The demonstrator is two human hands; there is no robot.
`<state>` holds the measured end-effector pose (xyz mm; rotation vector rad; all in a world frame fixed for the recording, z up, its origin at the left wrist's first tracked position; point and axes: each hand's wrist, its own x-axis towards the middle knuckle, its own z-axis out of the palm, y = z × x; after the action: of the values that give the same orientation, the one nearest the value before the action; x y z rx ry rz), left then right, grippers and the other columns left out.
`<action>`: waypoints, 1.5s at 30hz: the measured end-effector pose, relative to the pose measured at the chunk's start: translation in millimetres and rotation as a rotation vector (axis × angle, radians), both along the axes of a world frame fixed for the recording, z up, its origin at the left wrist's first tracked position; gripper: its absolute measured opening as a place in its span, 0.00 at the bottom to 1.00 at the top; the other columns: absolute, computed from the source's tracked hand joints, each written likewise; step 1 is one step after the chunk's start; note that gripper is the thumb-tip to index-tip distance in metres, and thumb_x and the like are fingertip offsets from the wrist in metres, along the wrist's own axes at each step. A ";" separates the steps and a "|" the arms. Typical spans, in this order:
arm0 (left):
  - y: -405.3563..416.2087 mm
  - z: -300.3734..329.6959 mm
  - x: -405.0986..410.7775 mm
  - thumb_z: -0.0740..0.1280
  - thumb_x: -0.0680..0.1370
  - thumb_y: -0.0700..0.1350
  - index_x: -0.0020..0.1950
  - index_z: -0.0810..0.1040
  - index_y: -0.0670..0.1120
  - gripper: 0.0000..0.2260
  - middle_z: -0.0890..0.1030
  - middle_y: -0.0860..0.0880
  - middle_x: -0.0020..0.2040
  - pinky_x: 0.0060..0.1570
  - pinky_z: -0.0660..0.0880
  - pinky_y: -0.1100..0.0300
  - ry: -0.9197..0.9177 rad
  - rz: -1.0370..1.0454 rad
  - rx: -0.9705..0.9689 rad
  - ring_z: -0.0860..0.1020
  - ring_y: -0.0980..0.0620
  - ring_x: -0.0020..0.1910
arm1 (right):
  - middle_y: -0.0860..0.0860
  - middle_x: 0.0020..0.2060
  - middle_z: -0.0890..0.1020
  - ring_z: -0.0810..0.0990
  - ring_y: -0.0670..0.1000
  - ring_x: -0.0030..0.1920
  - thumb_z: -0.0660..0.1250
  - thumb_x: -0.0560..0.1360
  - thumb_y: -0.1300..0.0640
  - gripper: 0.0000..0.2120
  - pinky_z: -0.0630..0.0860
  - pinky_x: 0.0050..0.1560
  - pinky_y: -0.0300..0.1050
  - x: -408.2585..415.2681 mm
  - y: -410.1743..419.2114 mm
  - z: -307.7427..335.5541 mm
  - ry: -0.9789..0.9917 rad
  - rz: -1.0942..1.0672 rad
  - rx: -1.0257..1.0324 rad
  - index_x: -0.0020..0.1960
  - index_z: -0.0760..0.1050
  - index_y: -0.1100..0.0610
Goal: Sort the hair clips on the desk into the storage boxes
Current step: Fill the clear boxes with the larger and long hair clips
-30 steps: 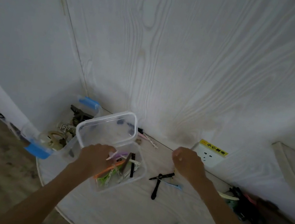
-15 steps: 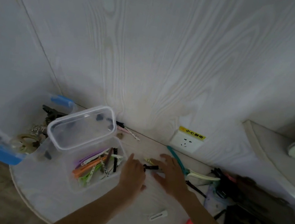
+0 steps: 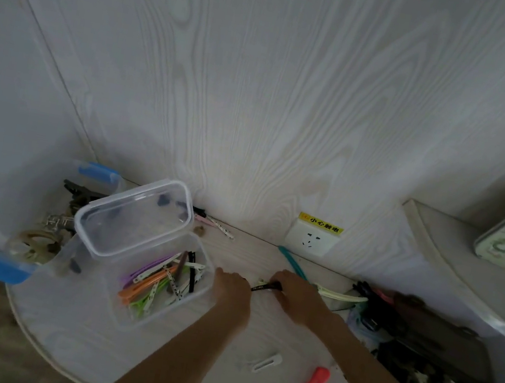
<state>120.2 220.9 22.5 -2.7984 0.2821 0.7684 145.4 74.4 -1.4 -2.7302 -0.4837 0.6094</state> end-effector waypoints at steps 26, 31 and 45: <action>157.4 62.0 -28.4 0.58 0.80 0.47 0.64 0.74 0.53 0.13 0.78 0.53 0.61 0.60 0.73 0.59 -0.244 0.465 -0.497 0.77 0.54 0.58 | 0.49 0.55 0.81 0.75 0.48 0.57 0.63 0.76 0.58 0.13 0.64 0.61 0.39 2.0 94.8 44.9 -0.250 0.238 0.404 0.59 0.77 0.51; 83.4 62.0 2.3 0.59 0.79 0.48 0.59 0.76 0.55 0.11 0.79 0.58 0.57 0.54 0.72 0.62 -0.289 0.211 -0.683 0.78 0.57 0.55 | 0.50 0.56 0.78 0.75 0.49 0.58 0.61 0.77 0.57 0.13 0.70 0.60 0.43 11.0 -9.2 35.3 -0.222 -0.130 0.266 0.60 0.75 0.52; -26.9 -20.3 -10.5 0.64 0.76 0.54 0.53 0.74 0.45 0.14 0.80 0.47 0.53 0.49 0.71 0.56 0.087 -0.147 -0.589 0.77 0.46 0.54 | 0.59 0.52 0.77 0.75 0.59 0.56 0.66 0.73 0.60 0.13 0.72 0.52 0.49 -14.5 -102.3 4.2 -0.109 -0.157 -0.098 0.57 0.77 0.59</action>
<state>109.8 194.0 2.2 -3.2262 0.8438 0.8882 130.9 -28.0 2.8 -2.8713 -0.2661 0.4572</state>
